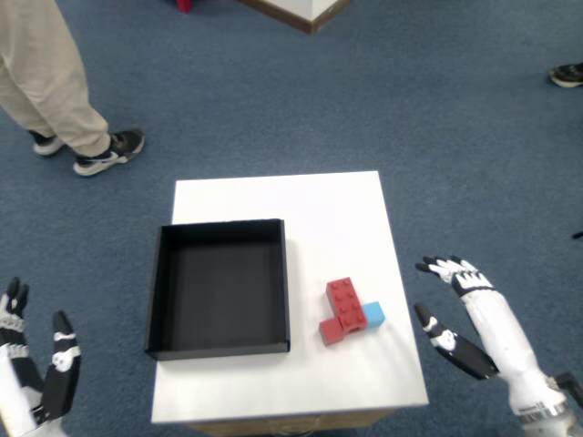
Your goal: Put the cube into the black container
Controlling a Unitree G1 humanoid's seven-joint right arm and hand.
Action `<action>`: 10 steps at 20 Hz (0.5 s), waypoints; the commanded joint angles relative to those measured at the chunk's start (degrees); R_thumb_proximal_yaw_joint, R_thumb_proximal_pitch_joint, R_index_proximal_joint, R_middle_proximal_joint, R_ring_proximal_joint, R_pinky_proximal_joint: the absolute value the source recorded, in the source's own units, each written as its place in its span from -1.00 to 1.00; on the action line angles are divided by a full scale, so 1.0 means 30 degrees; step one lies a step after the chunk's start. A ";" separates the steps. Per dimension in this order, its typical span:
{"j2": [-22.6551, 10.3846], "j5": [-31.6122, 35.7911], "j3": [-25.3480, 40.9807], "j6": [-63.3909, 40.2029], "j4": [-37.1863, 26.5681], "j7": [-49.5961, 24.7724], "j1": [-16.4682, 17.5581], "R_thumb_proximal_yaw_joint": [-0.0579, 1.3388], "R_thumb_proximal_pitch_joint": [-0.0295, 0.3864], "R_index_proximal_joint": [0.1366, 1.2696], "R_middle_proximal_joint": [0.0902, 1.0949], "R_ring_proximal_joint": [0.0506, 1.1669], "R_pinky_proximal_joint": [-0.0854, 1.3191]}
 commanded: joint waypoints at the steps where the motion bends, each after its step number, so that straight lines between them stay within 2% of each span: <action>1: -0.0957 -0.0010 0.2078 0.0794 0.0917 -0.3460 -0.0506 -0.84 -0.30 -0.63 -0.71 -0.69 -0.77; 5: -0.1446 -0.2037 0.6601 0.4451 0.0858 -0.9030 -0.0421 -0.78 -0.48 -0.63 -0.72 -0.69 -0.76; 8: -0.1580 -0.3302 0.9054 0.6690 0.0746 -1.2694 -0.0449 -0.76 -0.56 -0.64 -0.72 -0.69 -0.75; 10: -0.1716 -0.4107 1.0414 0.8081 0.0629 -1.4815 -0.0497 -0.68 -0.75 -0.64 -0.72 -0.69 -0.75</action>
